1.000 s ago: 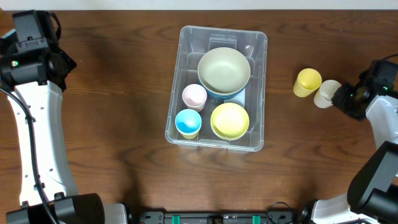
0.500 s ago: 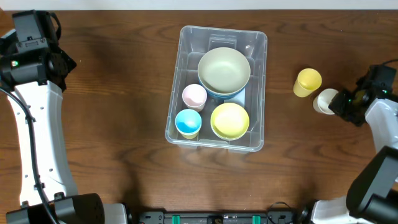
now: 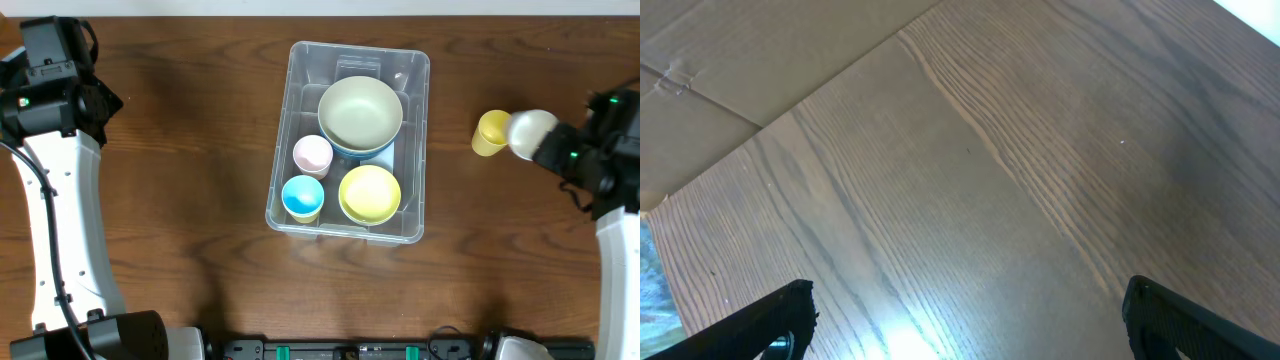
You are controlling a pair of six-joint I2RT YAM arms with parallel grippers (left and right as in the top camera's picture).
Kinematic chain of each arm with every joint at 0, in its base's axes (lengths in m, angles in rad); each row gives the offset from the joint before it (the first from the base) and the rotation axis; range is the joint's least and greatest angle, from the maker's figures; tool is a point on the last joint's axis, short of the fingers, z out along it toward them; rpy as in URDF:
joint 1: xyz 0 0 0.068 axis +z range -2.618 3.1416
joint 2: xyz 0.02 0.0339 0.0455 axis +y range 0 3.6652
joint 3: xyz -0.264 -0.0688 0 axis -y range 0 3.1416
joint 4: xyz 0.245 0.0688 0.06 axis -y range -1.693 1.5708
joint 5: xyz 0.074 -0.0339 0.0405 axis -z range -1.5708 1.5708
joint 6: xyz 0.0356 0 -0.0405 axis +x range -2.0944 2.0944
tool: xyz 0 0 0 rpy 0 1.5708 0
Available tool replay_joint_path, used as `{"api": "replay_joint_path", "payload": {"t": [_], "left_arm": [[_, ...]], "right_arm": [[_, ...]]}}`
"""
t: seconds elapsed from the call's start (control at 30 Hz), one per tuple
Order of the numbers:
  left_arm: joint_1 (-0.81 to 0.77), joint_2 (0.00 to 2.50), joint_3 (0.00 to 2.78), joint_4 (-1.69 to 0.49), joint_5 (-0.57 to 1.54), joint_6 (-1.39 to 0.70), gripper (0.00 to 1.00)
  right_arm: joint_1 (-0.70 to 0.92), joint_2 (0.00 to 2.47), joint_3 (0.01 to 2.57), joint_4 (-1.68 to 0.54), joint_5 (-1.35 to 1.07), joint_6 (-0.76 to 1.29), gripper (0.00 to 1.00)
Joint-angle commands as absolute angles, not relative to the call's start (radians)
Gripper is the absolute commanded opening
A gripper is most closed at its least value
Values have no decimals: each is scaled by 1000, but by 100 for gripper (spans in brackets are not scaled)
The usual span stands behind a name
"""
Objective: Pack container
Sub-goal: 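Lift the white cup and carry it over the pink cup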
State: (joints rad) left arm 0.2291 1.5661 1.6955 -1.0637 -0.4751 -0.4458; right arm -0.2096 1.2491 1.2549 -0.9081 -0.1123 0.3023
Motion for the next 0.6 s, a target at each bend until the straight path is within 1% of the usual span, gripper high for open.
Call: {"api": "replay_joint_path", "payload": {"t": [0.0, 0.17, 0.33, 0.47, 0.57], "left_arm": [[233, 1570, 1699, -1065, -490, -455, 98], [233, 1570, 1699, -1065, -490, -455, 98], [233, 1570, 1699, -1065, -490, -455, 98], [233, 1570, 1699, -1065, -490, -455, 98], [233, 1570, 1699, -1065, -490, -455, 98]], "right_arm": [[-58, 1230, 1317, -925, -139, 291, 1], [201, 1246, 1335, -847, -88, 291, 1], [424, 1312, 1335, -749, -22, 295, 1], [547, 1404, 1335, -678, 4, 299, 1], [609, 1484, 1335, -632, 4, 299, 1]]}}
